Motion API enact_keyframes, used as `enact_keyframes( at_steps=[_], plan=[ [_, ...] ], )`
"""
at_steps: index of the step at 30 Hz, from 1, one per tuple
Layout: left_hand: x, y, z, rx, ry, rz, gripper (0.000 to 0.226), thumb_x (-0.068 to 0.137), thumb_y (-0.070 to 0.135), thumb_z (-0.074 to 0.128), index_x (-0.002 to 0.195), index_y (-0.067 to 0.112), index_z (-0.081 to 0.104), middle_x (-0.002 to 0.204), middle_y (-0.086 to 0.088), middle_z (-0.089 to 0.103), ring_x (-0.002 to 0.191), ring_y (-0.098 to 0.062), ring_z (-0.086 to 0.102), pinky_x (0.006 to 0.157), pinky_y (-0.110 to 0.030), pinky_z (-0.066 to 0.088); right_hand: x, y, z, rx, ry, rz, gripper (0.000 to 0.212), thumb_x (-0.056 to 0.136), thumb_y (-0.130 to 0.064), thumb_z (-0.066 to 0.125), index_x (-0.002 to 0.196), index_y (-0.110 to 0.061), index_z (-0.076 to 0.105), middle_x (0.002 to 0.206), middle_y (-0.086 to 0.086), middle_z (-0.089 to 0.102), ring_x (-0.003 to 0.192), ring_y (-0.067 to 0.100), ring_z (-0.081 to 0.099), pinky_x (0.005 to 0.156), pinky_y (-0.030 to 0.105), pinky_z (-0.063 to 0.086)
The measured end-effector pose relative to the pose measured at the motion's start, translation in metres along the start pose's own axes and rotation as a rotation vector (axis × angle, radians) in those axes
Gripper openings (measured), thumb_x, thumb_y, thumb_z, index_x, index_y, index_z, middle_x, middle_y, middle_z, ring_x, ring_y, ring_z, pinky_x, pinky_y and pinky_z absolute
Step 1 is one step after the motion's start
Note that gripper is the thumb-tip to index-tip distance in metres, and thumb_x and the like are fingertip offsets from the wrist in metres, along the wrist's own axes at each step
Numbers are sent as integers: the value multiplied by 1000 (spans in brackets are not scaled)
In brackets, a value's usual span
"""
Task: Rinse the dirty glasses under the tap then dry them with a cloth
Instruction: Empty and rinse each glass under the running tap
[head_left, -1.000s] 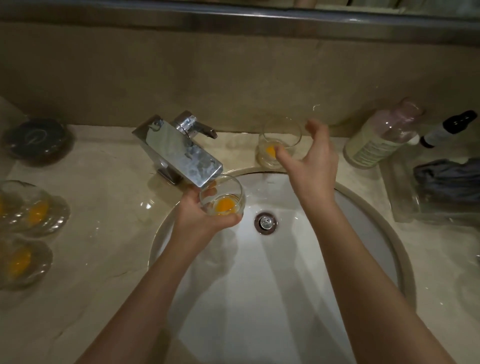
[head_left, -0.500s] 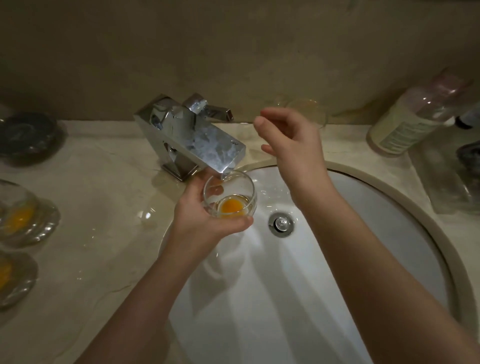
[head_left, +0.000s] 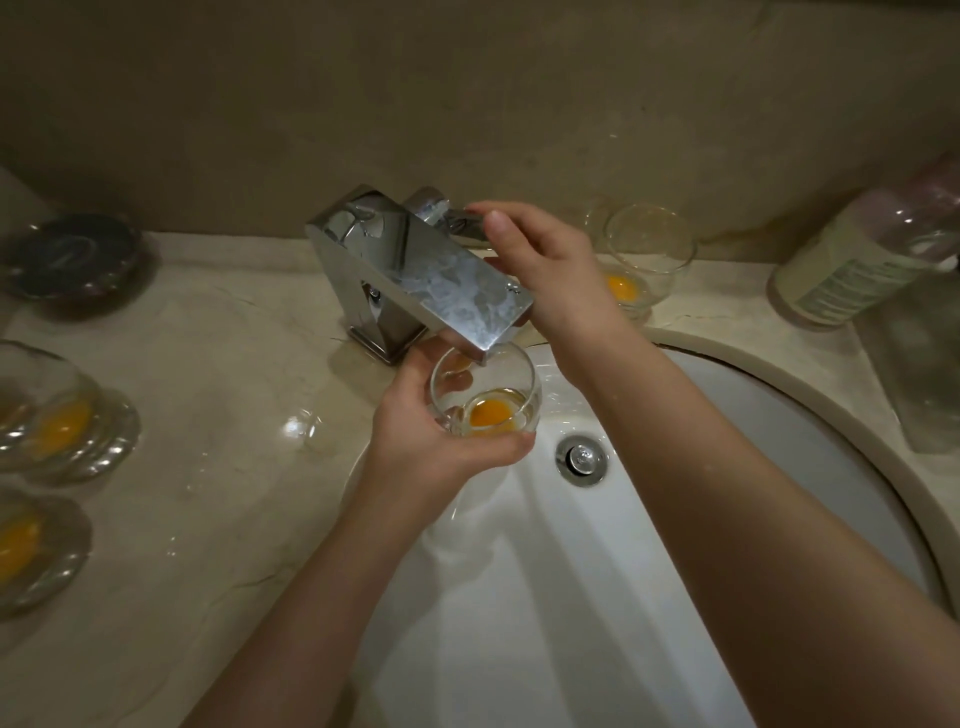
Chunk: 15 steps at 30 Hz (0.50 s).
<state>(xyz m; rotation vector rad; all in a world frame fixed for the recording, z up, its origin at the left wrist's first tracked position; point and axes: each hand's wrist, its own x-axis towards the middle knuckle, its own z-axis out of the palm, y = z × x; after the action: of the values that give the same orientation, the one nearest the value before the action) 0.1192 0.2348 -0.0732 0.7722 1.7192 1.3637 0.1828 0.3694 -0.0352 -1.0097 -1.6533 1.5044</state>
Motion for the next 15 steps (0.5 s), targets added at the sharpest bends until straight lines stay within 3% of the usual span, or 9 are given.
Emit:
enact_keyframes(
  at_steps=[4,10,15],
  plan=[
    [2,3,3,-24,11,-5,71,41,18,86,106,30,61,101,10,68,97,-4,65,85,-28,56,4,-2,1,-31,13,2,25,102,-19,48,117,-11,67,95,-15,63,92,4,59,92,29,48],
    [5,7,6,-53,26,20,66,40,15,85,100,28,61,105,0,70,98,-12,67,88,-34,57,8,-3,-1,-14,-4,70,28,103,-26,46,119,-16,66,105,-6,62,108,27,59,74,25,50],
    [6,5,9,-84,15,39,65,41,12,85,100,25,61,108,-7,70,99,-19,68,84,-30,57,13,-1,-3,-24,-26,54,28,103,-26,46,118,-15,67,116,4,65,114,29,58,82,29,52]
  ],
)
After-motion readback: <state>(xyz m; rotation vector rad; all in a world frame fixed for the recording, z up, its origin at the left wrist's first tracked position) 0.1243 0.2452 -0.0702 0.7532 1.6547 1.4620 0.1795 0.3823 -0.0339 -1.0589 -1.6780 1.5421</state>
